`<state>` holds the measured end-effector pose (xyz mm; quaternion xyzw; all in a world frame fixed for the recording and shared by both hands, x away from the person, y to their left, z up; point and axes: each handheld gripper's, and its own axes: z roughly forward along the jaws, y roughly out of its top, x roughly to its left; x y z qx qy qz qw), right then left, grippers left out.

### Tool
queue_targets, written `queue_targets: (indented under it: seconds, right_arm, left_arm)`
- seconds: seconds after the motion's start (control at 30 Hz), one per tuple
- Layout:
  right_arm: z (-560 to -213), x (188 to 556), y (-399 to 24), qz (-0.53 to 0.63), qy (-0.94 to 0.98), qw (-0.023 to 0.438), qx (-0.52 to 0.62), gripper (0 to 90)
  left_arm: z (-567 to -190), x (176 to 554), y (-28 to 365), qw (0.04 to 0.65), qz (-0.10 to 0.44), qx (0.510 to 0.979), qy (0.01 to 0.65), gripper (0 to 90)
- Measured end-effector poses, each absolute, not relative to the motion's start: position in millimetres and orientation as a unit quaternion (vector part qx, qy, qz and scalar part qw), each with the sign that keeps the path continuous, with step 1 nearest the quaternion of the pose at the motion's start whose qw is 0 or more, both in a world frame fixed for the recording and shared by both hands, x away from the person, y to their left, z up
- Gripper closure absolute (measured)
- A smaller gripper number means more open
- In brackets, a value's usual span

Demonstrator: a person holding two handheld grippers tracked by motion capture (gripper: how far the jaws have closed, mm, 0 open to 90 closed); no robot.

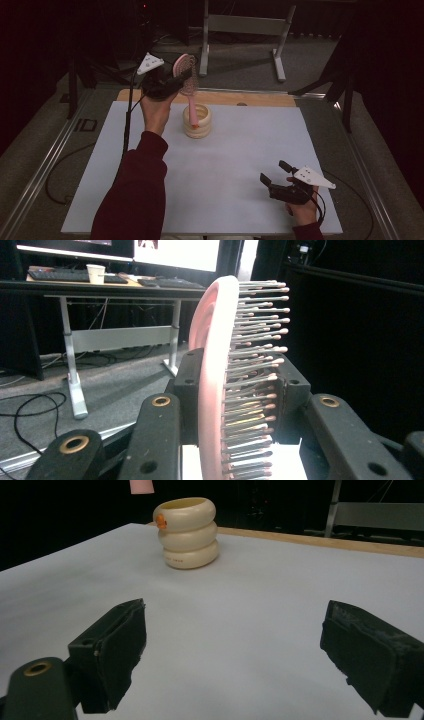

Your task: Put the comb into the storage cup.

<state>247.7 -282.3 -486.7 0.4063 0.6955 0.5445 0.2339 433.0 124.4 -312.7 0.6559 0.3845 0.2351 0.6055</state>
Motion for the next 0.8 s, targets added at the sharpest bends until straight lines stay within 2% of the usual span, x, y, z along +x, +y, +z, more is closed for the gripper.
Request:
queue_targets:
  seconds: [0.8]
  right_arm:
    - [-485, 248, -284, 0.553, 0.687, 0.233, 0.41, 11.3]
  left_arm:
    - [-319, 452, 101, 0.591, 0.258, 0.647, 0.407, 65.4]
